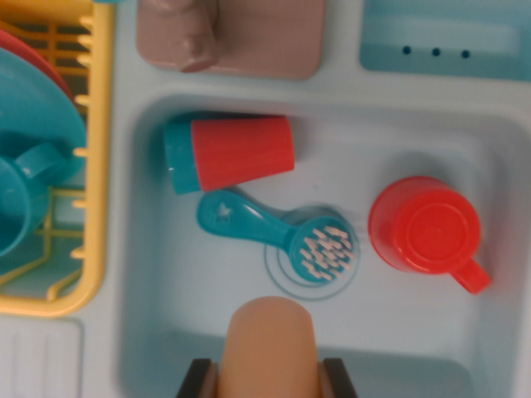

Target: Pick detergent from the sink

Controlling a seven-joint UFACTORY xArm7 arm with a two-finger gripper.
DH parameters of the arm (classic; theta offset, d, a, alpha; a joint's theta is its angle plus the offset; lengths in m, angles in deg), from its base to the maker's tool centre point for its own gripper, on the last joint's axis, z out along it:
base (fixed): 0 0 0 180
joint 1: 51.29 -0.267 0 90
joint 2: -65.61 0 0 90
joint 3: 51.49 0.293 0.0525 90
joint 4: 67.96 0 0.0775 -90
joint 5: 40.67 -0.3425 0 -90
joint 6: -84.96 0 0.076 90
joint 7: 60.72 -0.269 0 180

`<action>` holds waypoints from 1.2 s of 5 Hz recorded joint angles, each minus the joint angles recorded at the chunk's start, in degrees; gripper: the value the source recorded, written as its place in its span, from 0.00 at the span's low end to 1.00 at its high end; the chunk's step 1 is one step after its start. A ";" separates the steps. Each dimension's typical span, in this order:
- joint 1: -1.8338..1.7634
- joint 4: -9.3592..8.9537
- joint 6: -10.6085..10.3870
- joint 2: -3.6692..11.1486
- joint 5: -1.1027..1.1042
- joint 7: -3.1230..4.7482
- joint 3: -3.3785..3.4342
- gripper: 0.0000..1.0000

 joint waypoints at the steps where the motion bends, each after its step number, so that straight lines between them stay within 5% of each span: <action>1: -0.02 1.80 2.66 -0.87 0.11 -0.12 0.02 1.00; 6: -0.05 5.12 7.59 -2.49 0.32 -0.33 0.06 1.00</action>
